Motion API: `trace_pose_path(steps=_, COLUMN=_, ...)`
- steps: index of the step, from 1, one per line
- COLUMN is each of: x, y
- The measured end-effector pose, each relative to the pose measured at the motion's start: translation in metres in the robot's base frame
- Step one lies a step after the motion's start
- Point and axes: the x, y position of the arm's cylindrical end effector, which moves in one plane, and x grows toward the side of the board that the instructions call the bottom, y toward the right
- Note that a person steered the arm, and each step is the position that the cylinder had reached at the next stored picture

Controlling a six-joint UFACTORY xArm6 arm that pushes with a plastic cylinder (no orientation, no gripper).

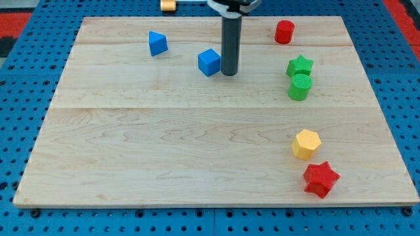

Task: Slide blue cube towards blue triangle

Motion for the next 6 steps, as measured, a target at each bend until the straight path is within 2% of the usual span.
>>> trace_pose_path(steps=1, x=-0.013, y=0.011)
trace_pose_path(steps=2, x=-0.028, y=-0.020)
trace_pose_path(steps=4, x=-0.023, y=-0.093)
trace_pose_path(steps=6, x=-0.014, y=-0.091)
